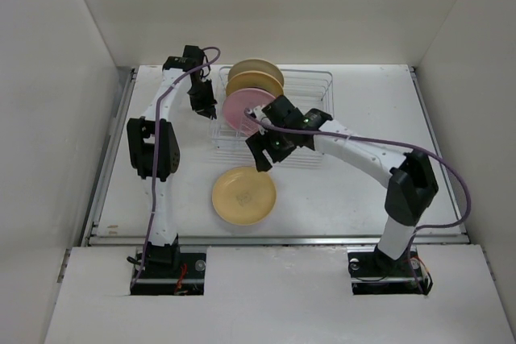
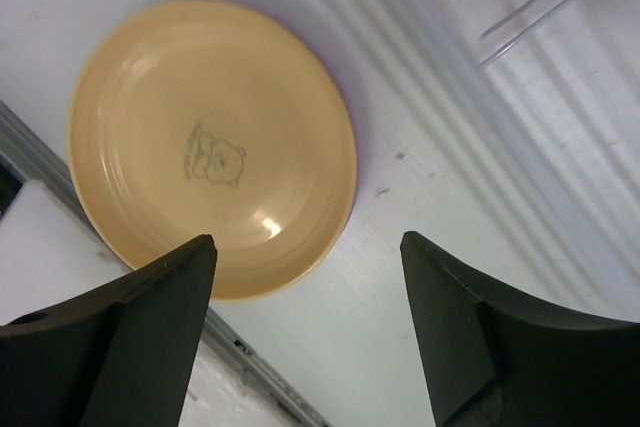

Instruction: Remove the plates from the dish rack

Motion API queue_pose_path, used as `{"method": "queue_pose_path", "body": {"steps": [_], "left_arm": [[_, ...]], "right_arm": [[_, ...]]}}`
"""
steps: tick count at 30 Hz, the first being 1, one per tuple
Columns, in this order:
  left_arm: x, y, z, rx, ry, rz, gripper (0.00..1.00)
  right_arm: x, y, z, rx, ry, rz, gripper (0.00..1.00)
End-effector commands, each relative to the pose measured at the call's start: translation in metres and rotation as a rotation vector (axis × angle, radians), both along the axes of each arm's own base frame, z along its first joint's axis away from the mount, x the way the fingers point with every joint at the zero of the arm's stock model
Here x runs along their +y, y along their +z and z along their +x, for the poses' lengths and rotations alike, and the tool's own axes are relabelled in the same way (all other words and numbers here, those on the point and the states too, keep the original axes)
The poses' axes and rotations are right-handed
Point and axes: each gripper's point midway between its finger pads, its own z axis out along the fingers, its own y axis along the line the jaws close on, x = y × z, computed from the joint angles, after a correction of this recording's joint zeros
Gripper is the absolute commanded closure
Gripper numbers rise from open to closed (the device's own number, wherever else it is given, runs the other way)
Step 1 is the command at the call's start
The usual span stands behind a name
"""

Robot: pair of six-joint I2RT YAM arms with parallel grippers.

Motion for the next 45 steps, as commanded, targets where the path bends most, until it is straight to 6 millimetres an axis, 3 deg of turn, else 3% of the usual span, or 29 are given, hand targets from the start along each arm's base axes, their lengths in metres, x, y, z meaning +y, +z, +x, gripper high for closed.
{"method": "queue_pose_path", "body": {"steps": [1,3,6,11,12,14,18,19,20,21,24,26,29,35,38,45], "left_arm": [[0.013,0.020,-0.017,0.035,0.075,0.038,1.00],[0.020,0.035,-0.015,-0.020,0.078,0.069,1.00],[0.024,0.054,-0.009,-0.106,0.060,0.081,0.95],[0.023,0.071,-0.006,-0.174,0.006,0.079,0.78],[0.020,0.077,-0.005,-0.200,-0.018,0.062,0.73],[0.021,0.085,-0.003,-0.235,-0.042,0.069,0.50],[0.017,0.108,0.005,-0.353,-0.121,0.080,0.28],[0.015,0.110,0.009,-0.383,-0.165,0.118,0.28],[0.013,0.124,0.010,-0.439,-0.196,0.135,0.28],[0.003,0.122,0.009,-0.458,-0.256,0.148,0.28],[-0.018,0.140,0.015,-0.606,-0.438,0.178,0.35],[-0.041,0.138,0.016,-0.683,-0.571,0.145,0.37],[-0.052,0.140,0.026,-0.774,-0.657,0.178,0.37],[-0.073,0.122,0.033,-0.699,-0.778,0.090,0.38],[-0.075,0.108,0.038,-0.657,-0.782,0.083,0.48],[-0.072,0.085,0.023,-0.545,-0.804,0.063,0.65]], "right_arm": [[-0.003,0.094,0.033,-0.249,-0.119,0.104,0.19],[-0.014,0.119,0.052,-0.331,-0.218,0.108,0.18],[-0.037,0.134,0.079,-0.371,-0.353,0.108,0.17],[-0.074,0.122,0.119,-0.358,-0.555,0.072,0.17],[-0.082,0.121,0.122,-0.338,-0.601,0.079,0.17],[-0.105,0.117,0.138,-0.325,-0.696,0.077,0.17],[-0.145,0.111,0.160,-0.332,-0.853,0.053,0.17],[-0.153,0.100,0.163,-0.320,-0.881,0.028,0.17],[-0.168,0.092,0.169,-0.309,-0.927,0.008,0.17],[-0.175,0.083,0.174,-0.296,-0.942,-0.011,0.17],[-0.200,0.066,0.183,-0.270,-1.018,-0.016,0.21],[-0.206,0.058,0.187,-0.259,-1.036,-0.003,0.21],[-0.209,0.045,0.188,-0.245,-1.040,-0.010,0.21],[-0.223,0.017,0.190,-0.223,-1.052,-0.076,0.21],[-0.233,0.010,0.192,-0.220,-1.073,-0.080,0.21],[-0.237,-0.013,0.193,-0.187,-1.079,-0.114,0.23]]}}
